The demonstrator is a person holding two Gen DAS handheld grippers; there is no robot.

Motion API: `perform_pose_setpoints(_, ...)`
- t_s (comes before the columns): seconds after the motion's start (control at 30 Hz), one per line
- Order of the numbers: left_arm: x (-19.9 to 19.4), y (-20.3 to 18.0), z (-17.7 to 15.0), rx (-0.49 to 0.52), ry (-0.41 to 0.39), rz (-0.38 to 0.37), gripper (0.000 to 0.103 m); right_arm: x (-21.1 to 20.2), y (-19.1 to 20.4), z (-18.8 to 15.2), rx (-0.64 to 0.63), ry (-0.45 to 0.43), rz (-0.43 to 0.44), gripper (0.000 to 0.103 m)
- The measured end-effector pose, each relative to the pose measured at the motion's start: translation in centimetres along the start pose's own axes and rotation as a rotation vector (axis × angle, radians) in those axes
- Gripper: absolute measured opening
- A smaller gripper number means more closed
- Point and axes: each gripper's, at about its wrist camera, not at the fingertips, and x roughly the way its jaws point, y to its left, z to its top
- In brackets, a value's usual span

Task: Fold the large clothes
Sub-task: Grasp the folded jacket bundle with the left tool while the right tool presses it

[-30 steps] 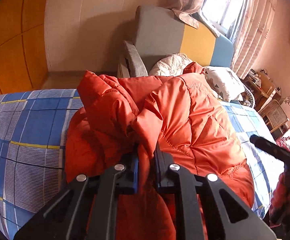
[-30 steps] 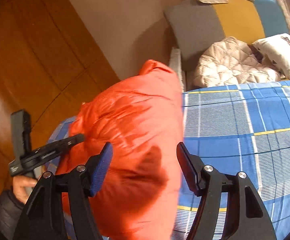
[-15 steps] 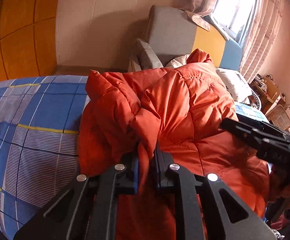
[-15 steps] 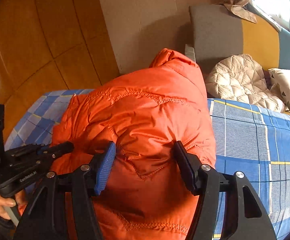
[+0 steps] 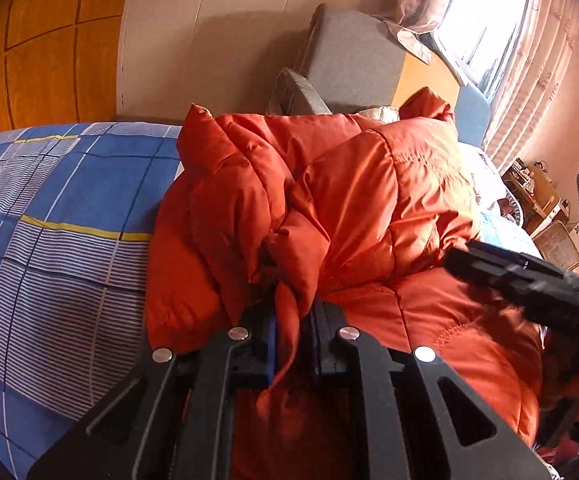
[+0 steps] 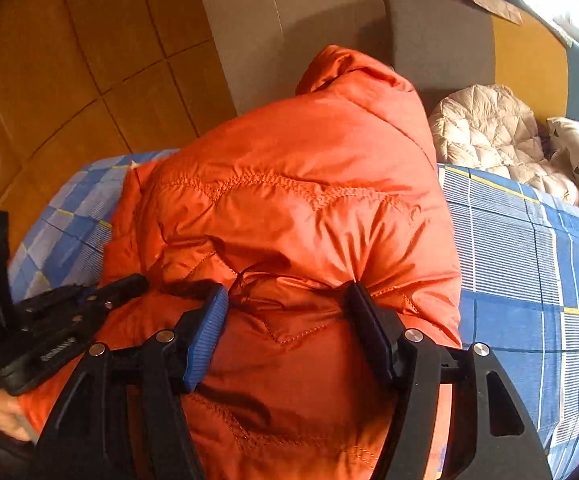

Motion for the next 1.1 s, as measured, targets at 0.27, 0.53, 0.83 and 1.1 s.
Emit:
perform_pose_setpoints(0.27, 0.3, 1.2, 0.1, -0.021, -0.005, -0.034, 0.012, -2.2, -7.0, -0.7, 0.194, 0.009, 0.056, 0.090)
perform_pose_setpoints(0.53, 0.8, 2.9, -0.2, -0.042, -0.014, -0.099, 0.012, 1.5, -10.0, -1.7, 0.295, 0.091, 0.276, 0.100)
perform_pose_setpoints(0.83, 1.3, 4.1, -0.5, -0.093, -0.039, -0.169, 0.011, 3.0, -9.3, -1.4, 0.329, 0.116, 0.446, 0.064)
perform_pose_setpoints(1.1, -0.4, 0.8, 0.1, -0.058, -0.067, -0.207, 0.009, -2.5, -7.9, -0.8, 0.241, 0.024, 0.412, 0.037)
